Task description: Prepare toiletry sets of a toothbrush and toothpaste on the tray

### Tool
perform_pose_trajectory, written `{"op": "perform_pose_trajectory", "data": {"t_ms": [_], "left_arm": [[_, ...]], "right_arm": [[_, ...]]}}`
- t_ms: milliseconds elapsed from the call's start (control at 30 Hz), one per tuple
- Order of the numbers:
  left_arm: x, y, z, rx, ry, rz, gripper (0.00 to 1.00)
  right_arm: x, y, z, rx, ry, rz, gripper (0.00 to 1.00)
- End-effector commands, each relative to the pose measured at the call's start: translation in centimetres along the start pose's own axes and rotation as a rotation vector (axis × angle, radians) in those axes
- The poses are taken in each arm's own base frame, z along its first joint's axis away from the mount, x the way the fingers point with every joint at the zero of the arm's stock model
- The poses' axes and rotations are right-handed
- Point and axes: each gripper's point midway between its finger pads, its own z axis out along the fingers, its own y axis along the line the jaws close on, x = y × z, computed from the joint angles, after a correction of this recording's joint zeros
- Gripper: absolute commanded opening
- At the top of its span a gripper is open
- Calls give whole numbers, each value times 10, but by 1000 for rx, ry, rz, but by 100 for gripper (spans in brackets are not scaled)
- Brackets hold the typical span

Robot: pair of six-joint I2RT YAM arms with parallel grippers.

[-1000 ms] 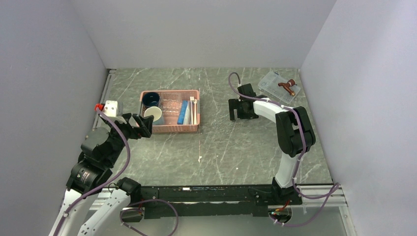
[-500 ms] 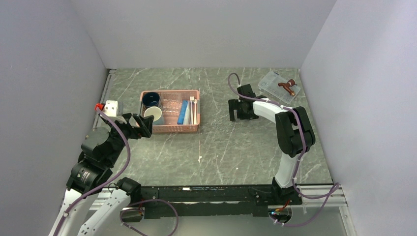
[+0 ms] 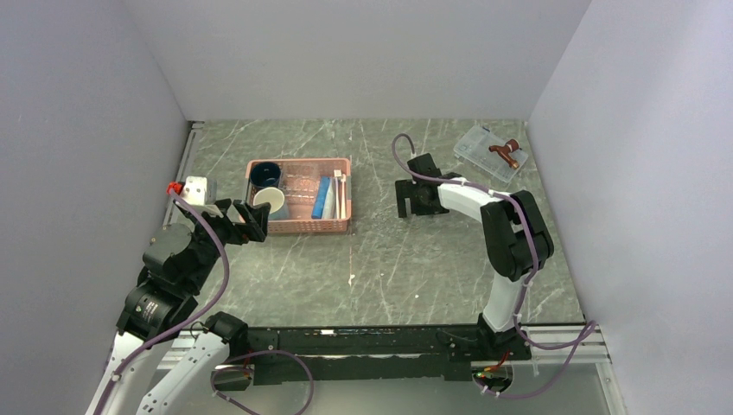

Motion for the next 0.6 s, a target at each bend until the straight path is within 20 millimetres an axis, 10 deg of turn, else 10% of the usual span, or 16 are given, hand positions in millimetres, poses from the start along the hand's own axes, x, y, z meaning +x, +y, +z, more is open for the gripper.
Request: {"op": "perform_pose_trajectory", "data": {"t_ms": [0, 567], "left_arm": [[-6, 0, -2, 1, -24, -8, 99], [-6, 1, -3, -5, -29, -5, 99]], "right_arm": [[30, -1, -2, 28, 72, -6, 98], [84, 9, -19, 50, 106, 56, 97]]}}
